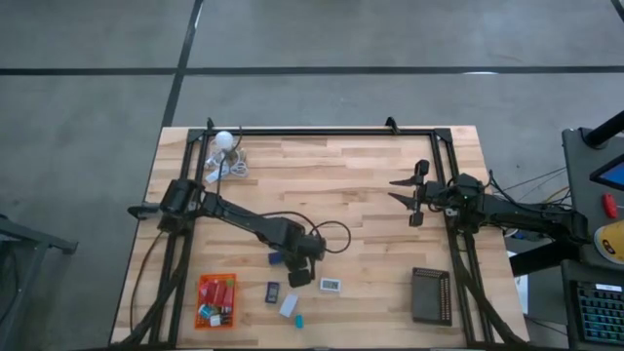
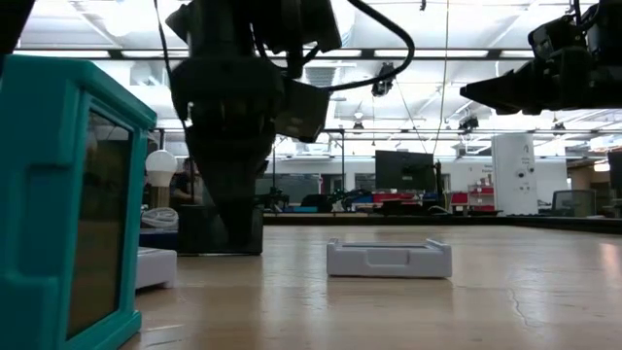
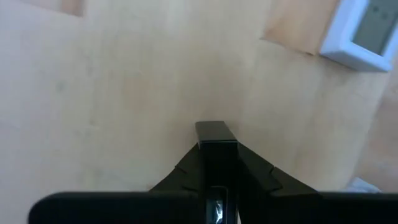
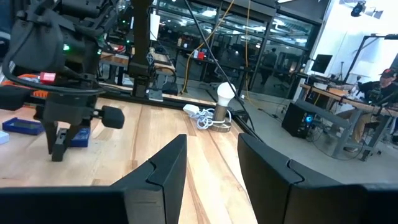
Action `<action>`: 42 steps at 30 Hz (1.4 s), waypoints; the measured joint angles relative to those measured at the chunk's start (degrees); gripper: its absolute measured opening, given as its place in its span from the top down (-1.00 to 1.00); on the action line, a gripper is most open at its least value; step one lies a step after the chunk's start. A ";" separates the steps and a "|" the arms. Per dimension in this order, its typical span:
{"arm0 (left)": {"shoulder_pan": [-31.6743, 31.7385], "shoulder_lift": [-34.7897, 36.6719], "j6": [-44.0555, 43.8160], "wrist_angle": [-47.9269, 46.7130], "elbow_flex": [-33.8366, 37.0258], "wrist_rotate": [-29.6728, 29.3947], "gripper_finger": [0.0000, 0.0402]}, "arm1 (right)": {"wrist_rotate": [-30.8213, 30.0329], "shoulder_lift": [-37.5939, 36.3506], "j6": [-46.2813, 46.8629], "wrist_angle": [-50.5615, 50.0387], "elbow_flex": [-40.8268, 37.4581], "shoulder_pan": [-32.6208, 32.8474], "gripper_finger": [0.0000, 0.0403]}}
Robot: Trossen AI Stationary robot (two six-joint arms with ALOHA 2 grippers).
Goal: Pick & Place Office items
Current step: Put the black digital clock into the black bin
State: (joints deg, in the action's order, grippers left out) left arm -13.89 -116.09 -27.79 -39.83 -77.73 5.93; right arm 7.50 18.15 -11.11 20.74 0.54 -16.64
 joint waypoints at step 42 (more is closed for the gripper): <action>2.80 0.07 5.96 1.35 -13.18 -1.44 0.72 | -0.01 -0.02 0.00 0.01 0.02 0.00 0.31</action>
State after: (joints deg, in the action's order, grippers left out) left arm -11.09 -116.03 -21.83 -38.48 -90.91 4.50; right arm 7.49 18.13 -11.11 20.75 0.55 -16.64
